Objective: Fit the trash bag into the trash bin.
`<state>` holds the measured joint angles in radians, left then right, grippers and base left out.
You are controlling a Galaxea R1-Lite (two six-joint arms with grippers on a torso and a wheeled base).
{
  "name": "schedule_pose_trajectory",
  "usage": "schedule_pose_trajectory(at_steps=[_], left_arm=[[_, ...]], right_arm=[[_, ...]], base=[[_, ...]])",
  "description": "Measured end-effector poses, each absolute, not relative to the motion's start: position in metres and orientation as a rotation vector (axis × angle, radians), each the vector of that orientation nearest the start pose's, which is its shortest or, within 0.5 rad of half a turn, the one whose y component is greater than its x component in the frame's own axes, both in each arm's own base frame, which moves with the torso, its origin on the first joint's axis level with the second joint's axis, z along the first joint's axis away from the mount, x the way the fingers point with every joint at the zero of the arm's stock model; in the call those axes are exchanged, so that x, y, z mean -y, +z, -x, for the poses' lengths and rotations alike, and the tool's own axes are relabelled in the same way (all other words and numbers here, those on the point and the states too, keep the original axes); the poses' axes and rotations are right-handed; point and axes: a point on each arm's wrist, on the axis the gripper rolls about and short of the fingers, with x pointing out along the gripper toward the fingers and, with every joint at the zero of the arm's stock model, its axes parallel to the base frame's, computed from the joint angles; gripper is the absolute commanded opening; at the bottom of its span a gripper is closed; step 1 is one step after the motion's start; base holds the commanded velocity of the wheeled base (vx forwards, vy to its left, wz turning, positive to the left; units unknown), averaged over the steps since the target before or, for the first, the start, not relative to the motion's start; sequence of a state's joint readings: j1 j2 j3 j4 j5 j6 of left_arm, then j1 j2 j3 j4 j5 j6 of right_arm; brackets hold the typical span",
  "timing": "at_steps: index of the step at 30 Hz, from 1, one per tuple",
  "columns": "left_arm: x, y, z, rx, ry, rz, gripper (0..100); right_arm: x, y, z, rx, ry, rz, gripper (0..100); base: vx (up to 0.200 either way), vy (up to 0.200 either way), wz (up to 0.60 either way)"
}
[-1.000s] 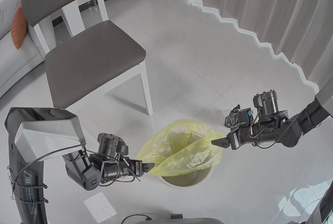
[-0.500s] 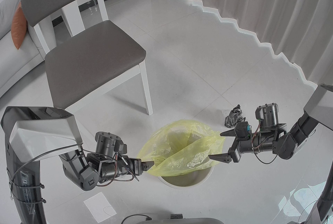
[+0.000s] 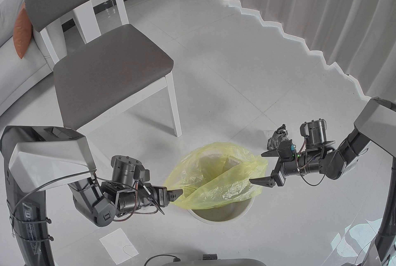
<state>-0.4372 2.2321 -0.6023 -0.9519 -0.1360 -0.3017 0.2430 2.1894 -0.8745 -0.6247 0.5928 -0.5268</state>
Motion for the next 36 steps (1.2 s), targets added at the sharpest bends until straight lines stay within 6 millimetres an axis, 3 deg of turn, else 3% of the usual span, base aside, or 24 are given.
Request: schedule_pose_trajectory(at_steps=[8,21,22,29,36], left_arm=[[0.142,-0.006,-0.295,-0.754,-0.445,0.179,100],[0.142,-0.006,-0.294,-0.754,-0.449,0.178,100],[0.142,-0.006,-0.294,-0.753,-0.450,0.178,100],[0.142,-0.006,-0.295,-0.755,-0.450,0.179,100],[0.141,-0.008,-0.293,-0.763,-0.447,0.178,100]], right_arm=[[-0.103,0.035,-0.369,-0.451,0.968,0.352,100],[-0.112,0.013,-0.383,-0.498,0.991,0.343,100],[-0.112,0.010,-0.383,-0.502,0.993,0.343,0],[-0.117,-0.002,-0.378,-0.538,1.016,0.343,0],[-0.116,-0.007,-0.358,-0.582,1.040,0.351,0]], base=[[0.000,0.000,0.00],[0.000,0.000,0.00],[0.000,0.000,0.00],[0.000,0.000,0.00],[0.000,0.000,0.00]])
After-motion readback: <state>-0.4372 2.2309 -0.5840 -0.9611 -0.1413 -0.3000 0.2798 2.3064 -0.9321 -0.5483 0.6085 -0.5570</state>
